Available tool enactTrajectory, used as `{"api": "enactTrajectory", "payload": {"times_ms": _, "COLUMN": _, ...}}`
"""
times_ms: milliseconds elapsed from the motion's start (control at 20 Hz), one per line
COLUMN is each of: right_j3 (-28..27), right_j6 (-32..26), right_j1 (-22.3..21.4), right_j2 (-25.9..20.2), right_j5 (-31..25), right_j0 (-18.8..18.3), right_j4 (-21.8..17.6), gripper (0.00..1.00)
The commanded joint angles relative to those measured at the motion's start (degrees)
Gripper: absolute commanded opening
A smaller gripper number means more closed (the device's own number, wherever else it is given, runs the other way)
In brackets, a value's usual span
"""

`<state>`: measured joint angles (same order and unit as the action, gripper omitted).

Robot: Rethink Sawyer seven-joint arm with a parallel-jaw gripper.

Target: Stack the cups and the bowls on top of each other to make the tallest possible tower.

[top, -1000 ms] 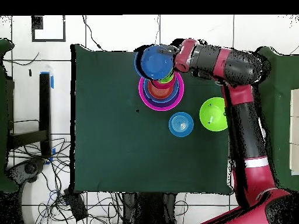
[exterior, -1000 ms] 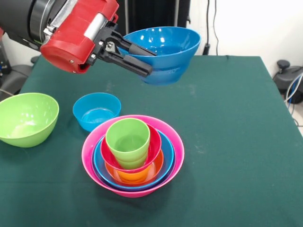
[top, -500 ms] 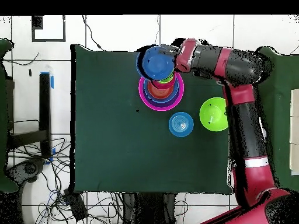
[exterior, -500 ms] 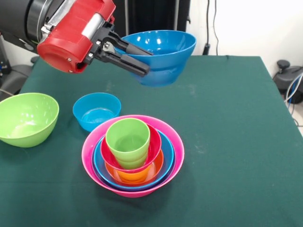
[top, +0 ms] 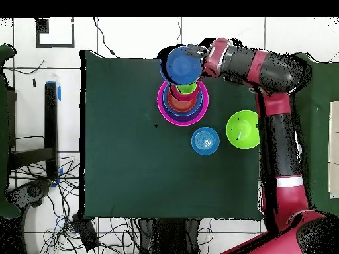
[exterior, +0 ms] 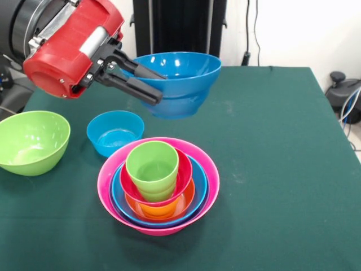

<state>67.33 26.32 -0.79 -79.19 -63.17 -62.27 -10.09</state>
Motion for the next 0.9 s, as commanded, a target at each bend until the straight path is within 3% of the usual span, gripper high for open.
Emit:
{"api": "enactTrajectory", "payload": {"times_ms": 50, "right_j3": -4.9, "right_j6": -17.1, "right_j1": 2.6, "right_j2": 4.8, "right_j5": -6.6, "right_j0": 3.4, "right_j4": -2.5, "gripper": 0.00}}
{"api": "enactTrajectory", "payload": {"times_ms": 900, "right_j3": -7.4, "right_j6": -19.9, "right_j1": 5.0, "right_j2": 4.4, "right_j5": -8.2, "right_j0": 3.8, "right_j4": -3.0, "gripper": 0.00}}
